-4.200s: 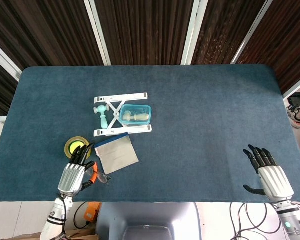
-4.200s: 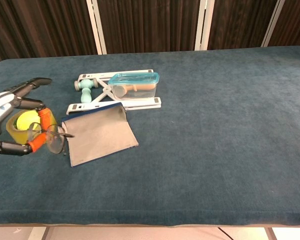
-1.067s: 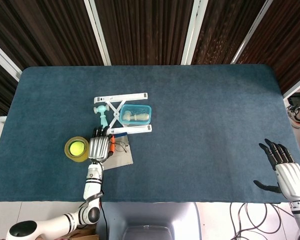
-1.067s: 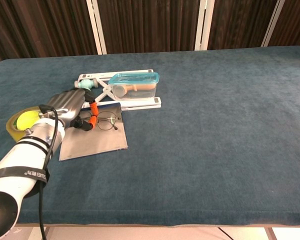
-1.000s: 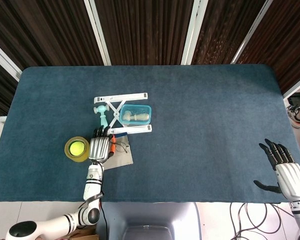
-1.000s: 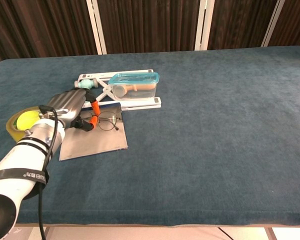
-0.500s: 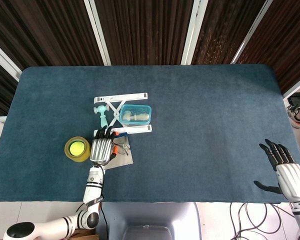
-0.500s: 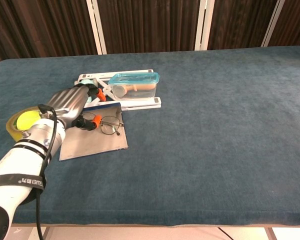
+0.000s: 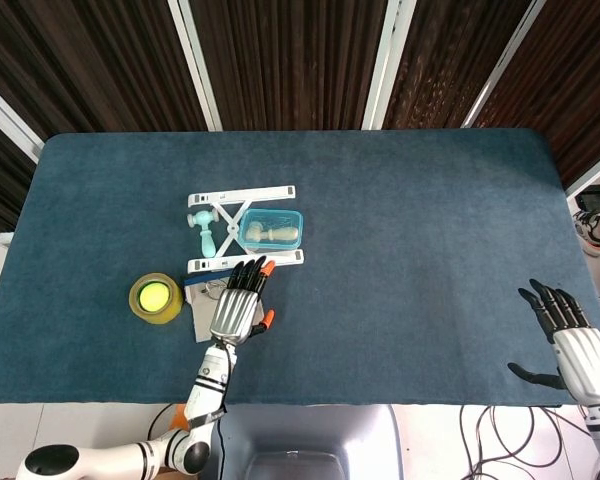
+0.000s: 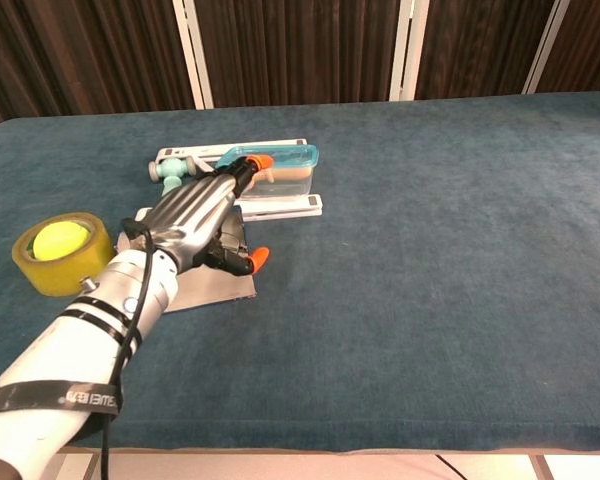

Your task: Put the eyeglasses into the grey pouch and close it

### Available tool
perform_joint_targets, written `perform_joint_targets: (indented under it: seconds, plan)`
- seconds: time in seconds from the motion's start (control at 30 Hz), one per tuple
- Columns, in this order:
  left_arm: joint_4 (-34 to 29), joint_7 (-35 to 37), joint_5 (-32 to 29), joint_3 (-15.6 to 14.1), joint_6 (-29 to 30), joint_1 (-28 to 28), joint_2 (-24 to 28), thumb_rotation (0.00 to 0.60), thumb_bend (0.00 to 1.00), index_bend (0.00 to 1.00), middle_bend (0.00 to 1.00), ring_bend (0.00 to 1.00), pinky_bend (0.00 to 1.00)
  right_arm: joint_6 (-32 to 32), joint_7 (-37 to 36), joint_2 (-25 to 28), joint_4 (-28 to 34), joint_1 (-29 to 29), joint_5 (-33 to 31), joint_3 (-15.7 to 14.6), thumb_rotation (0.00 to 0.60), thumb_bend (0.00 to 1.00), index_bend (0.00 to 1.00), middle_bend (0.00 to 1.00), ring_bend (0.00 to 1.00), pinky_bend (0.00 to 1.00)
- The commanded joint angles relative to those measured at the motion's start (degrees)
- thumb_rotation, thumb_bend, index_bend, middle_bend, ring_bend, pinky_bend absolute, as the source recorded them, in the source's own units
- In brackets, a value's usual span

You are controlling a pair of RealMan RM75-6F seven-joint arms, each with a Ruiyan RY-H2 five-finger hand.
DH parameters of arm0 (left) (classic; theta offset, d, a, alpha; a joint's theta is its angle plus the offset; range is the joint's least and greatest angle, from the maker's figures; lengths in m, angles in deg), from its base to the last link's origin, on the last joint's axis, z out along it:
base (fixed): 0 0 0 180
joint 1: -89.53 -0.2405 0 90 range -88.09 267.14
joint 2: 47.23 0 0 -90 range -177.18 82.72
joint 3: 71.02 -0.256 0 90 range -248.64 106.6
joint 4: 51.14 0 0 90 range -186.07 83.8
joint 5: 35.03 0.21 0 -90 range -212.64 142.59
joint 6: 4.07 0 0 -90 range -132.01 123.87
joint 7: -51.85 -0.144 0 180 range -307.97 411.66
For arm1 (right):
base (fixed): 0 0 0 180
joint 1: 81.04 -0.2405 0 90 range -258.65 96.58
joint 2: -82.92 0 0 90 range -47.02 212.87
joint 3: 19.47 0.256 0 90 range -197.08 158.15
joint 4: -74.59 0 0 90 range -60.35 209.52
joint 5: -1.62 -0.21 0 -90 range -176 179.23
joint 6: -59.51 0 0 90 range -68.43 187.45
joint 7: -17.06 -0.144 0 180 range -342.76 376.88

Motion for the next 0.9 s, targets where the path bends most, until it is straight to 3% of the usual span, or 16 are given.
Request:
perform_joint_targets:
  seconds: [0.03,0.47,0.9]
  plan:
    - [3.2,0.3,-0.9,1.5,-1.2,1.2,-1.8,0.6,0.32,0.0,0.0,0.0,0.04,0.0,-0.2,0.1,-0.1,0.0,-0.1,0.1,0.6,0.17,0.0,0.0,0.0,0.05]
    - [10.4,2.0,-2.9,4.7,-4.6,3.9,-4.8,0.6,0.31,0.0,0.0,0.0,0.02,0.3,0.1,0.1,-0.1,-0.1,-0.5,0.2,0.6,0.17,0.0,0.0,0.0,0.05]
    - [15.7,2.7,-3.6,5.9,-5.5,5.5,-6.5,0.6,0.31,0.0,0.0,0.0,0.02,0.4,-0.1,0.1,-0.2,-0.1,-0.7,0.3,0.6,0.17,0.0,0.0,0.0,0.05]
